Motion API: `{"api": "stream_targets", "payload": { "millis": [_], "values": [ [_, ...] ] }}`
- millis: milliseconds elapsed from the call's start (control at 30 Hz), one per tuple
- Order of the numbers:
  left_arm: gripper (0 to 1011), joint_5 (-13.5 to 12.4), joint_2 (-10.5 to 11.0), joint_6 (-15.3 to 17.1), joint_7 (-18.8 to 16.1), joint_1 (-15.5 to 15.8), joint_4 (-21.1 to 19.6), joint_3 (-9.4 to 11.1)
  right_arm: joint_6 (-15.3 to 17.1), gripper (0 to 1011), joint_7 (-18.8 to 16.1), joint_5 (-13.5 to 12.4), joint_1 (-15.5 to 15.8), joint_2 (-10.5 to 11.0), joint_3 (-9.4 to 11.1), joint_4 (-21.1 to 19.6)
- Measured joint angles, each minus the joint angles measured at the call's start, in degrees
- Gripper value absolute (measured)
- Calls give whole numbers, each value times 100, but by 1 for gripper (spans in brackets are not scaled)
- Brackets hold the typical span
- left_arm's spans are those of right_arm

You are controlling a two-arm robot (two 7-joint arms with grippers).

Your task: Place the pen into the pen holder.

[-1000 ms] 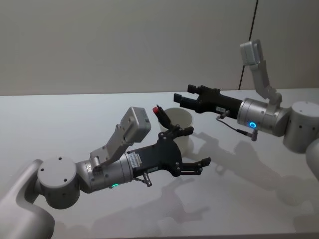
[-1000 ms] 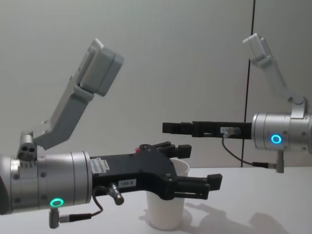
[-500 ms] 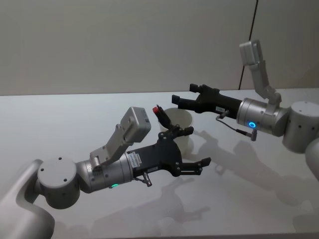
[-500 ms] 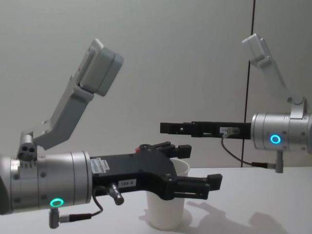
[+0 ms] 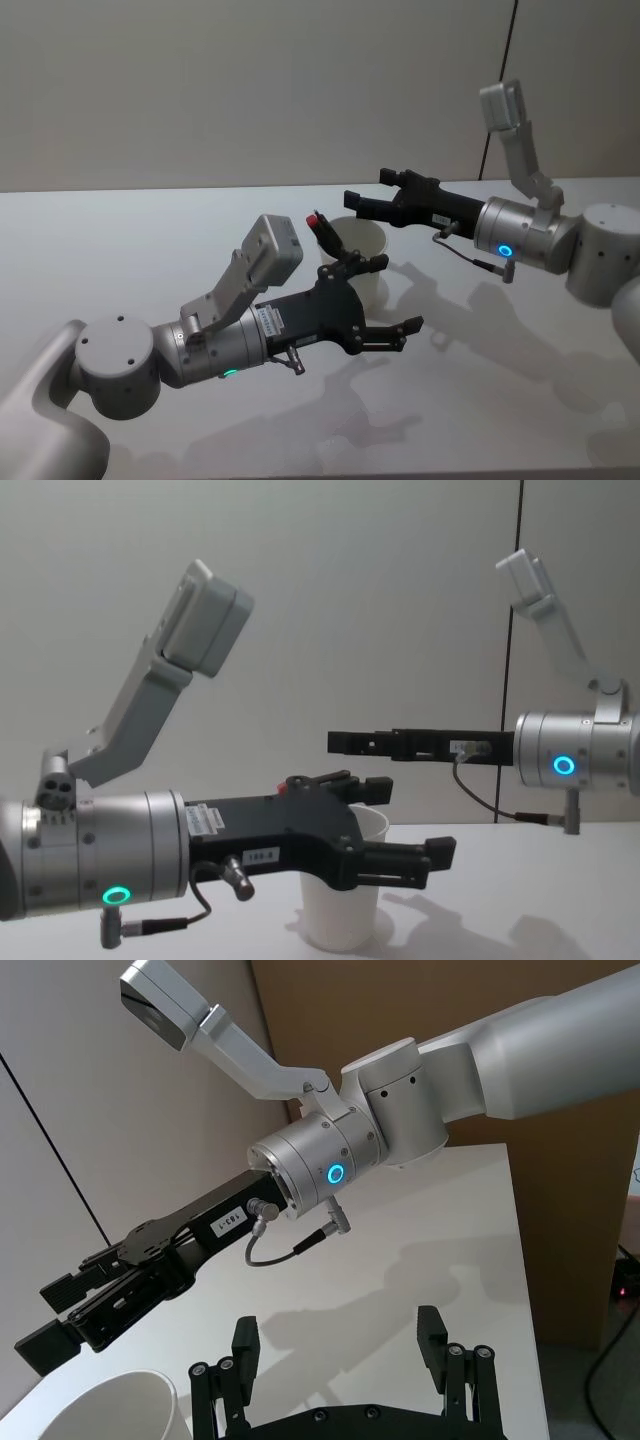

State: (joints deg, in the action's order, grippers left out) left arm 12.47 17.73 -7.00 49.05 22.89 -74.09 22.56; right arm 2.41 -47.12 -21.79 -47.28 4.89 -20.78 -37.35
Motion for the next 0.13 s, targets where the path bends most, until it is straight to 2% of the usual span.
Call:
{"api": "stream_targets", "payload": {
  "millis": [133],
  "values": [
    [1000,0,0,0,0,0,0,0,0,1001,0,0,-1,0,0,3]
  ]
}}
